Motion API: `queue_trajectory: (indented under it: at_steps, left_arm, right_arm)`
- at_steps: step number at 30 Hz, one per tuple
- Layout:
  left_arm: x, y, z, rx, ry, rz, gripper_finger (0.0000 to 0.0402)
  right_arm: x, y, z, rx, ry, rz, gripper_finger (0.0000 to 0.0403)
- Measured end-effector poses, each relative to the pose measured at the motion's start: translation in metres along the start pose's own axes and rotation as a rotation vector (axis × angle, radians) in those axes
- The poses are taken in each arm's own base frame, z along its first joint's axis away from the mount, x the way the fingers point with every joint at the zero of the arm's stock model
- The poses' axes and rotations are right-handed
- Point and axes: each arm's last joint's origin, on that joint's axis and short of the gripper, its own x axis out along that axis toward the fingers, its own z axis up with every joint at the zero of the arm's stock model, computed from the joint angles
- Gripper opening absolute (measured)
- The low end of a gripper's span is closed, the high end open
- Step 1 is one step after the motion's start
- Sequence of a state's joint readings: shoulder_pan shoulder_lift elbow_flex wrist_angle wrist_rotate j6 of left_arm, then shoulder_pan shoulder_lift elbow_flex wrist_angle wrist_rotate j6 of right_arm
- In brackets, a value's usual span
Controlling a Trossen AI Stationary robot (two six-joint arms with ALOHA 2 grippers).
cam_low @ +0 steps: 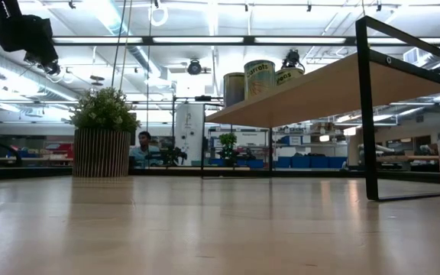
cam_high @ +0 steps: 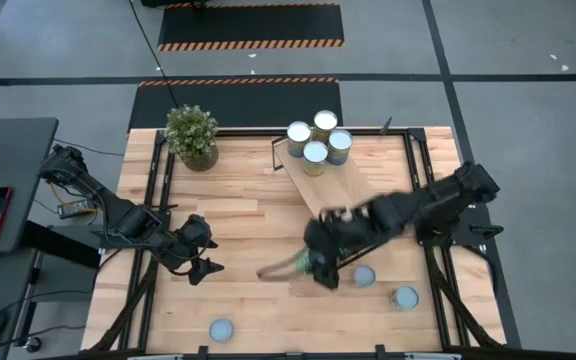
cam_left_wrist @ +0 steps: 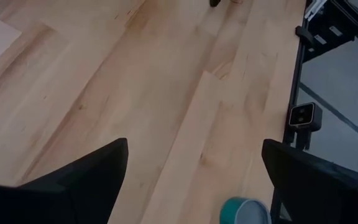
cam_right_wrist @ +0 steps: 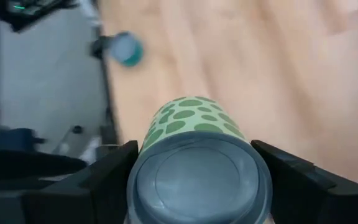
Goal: Pick and place cans onto a shelf
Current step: Put the canned green peas on the shelf
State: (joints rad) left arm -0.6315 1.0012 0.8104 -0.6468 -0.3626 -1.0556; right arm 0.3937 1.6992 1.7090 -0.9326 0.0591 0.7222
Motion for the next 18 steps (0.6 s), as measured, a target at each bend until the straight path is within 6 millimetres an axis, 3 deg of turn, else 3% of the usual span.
queue_trajectory:
  at_steps: [7, 12, 18]
  left_arm:
    - [0.000, 0.000, 0.000, -0.033, -0.009, 0.005, 0.0375]
    - [0.000, 0.000, 0.000, -0.034, -0.009, 0.005, 0.0375]
    - [0.000, 0.000, 0.000, -0.039, -0.009, 0.006, 0.0375]
  right_arm:
    - [-0.033, -0.090, 0.034, 0.082, 0.171, -0.330, 0.0302]
    - [-0.058, -0.145, 0.040, 0.147, 0.176, -0.393, 0.0300]
    - [-0.080, -0.193, 0.034, 0.262, 0.140, -0.470, 0.0299]
